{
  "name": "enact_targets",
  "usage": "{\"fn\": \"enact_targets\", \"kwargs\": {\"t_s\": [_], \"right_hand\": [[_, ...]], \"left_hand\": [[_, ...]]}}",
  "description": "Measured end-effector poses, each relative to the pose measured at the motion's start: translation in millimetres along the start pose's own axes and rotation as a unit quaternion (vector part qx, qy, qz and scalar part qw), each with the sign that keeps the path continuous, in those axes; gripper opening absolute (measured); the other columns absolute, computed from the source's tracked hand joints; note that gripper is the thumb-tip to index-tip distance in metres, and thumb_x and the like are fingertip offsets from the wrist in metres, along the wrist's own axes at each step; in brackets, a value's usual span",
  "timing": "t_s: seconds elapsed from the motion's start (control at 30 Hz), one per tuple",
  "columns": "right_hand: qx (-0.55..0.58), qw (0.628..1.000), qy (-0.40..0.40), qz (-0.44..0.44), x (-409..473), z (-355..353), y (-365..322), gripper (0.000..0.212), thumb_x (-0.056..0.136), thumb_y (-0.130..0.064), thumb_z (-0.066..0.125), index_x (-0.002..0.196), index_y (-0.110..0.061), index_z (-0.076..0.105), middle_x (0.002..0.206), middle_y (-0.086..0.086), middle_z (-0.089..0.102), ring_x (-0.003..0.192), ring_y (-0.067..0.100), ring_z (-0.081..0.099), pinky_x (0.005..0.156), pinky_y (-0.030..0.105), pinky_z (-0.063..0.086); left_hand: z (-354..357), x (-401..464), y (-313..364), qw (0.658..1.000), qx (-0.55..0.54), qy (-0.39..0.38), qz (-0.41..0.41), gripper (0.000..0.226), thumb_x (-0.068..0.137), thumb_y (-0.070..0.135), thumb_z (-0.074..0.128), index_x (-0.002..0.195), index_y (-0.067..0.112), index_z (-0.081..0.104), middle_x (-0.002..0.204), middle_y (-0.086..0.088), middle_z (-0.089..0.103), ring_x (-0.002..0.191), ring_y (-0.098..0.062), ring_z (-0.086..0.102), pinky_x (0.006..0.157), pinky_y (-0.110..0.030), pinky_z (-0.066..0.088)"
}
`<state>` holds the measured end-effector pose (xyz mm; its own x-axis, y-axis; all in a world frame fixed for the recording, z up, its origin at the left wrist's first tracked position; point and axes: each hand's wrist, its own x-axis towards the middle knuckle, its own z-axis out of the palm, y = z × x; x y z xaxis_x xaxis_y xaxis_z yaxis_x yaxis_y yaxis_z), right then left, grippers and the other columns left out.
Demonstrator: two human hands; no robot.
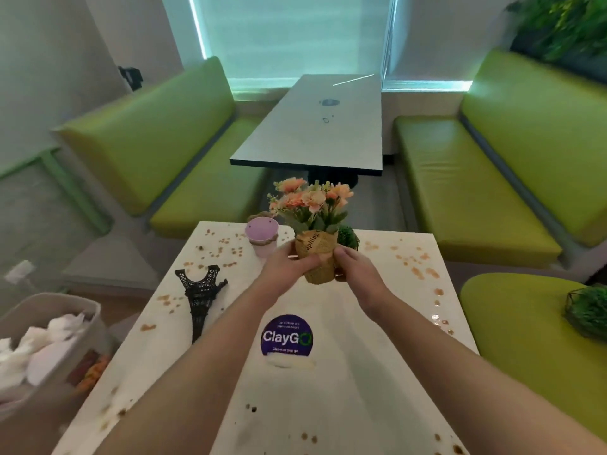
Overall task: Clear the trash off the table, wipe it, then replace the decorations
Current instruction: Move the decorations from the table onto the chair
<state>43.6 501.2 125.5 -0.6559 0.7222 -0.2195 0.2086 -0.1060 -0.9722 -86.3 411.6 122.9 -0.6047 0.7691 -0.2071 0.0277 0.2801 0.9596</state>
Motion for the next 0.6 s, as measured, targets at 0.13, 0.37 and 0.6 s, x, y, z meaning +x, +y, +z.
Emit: {"fn": "enact_targets", "kwargs": {"t_s": [0.13, 0.37, 0.6], "right_hand": [[0.031, 0.999, -0.032, -0.01, 22.9, 34.3, -19.3, 0.036, 0.104, -0.029, 0.043, 0.136, -0.017, 0.054, 0.121, 0.006, 0.065, 0.094, 0.016, 0.061, 0.073, 0.023, 0.049], [0.051, 0.998, -0.029, -0.002, 83.2, 92.8, -37.7, 0.036, 0.104, -0.026, 0.044, 0.138, -0.016, 0.052, 0.126, 0.006, 0.063, 0.099, 0.014, 0.061, 0.073, 0.019, 0.049], [0.036, 0.999, 0.003, 0.007, 143.0, 139.8, -27.3, 0.04, 0.101, -0.033, 0.051, 0.138, -0.019, 0.055, 0.127, 0.004, 0.064, 0.118, 0.024, 0.06, 0.105, 0.045, 0.047]], "left_hand": [[-42.5, 13.9, 10.0, 1.0, -0.016, 0.015, 0.022, 0.058, 0.076, 0.03, 0.081, 0.127, 0.024, 0.052, 0.125, 0.001, 0.063, 0.11, -0.017, 0.062, 0.094, -0.035, 0.054], [-106.4, 62.4, 16.2, 0.998, 0.023, 0.042, 0.028, 0.07, 0.074, 0.037, 0.082, 0.131, 0.018, 0.047, 0.123, 0.003, 0.06, 0.11, -0.019, 0.061, 0.083, -0.03, 0.054], [-149.9, 121.2, -7.3, 0.99, 0.113, 0.03, 0.078, 0.035, 0.072, 0.016, 0.086, 0.101, 0.015, 0.066, 0.099, 0.002, 0.071, 0.087, -0.012, 0.067, 0.061, -0.008, 0.048]]}}
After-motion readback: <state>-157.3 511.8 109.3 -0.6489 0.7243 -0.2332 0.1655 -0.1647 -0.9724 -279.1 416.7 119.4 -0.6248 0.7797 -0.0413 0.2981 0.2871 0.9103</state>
